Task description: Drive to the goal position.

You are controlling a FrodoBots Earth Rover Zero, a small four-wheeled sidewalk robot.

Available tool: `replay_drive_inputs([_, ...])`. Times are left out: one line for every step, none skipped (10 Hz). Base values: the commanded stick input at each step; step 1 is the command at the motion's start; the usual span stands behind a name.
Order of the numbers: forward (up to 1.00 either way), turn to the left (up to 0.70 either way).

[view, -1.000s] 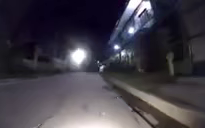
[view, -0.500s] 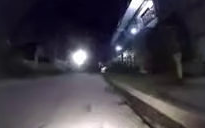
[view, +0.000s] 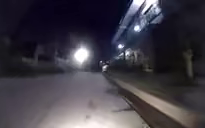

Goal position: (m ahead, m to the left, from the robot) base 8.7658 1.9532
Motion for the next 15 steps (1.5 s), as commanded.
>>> replay_drive_inputs([0.7,0.0])
replay_drive_inputs([0.7,0.0])
replay_drive_inputs([0.7,0.0])
replay_drive_inputs([0.7,0.0])
replay_drive_inputs([0.7,0.0])
replay_drive_inputs([0.7,0.0])
replay_drive_inputs([0.7,0.0])
replay_drive_inputs([0.7,0.0])
replay_drive_inputs([0.7,0.0])
replay_drive_inputs([0.7,0.0])
replay_drive_inputs([0.7,0.0])
replay_drive_inputs([0.7,0.0])
replay_drive_inputs([0.7,0.0])
replay_drive_inputs([0.7,0.0])
replay_drive_inputs([0.7,0.0])
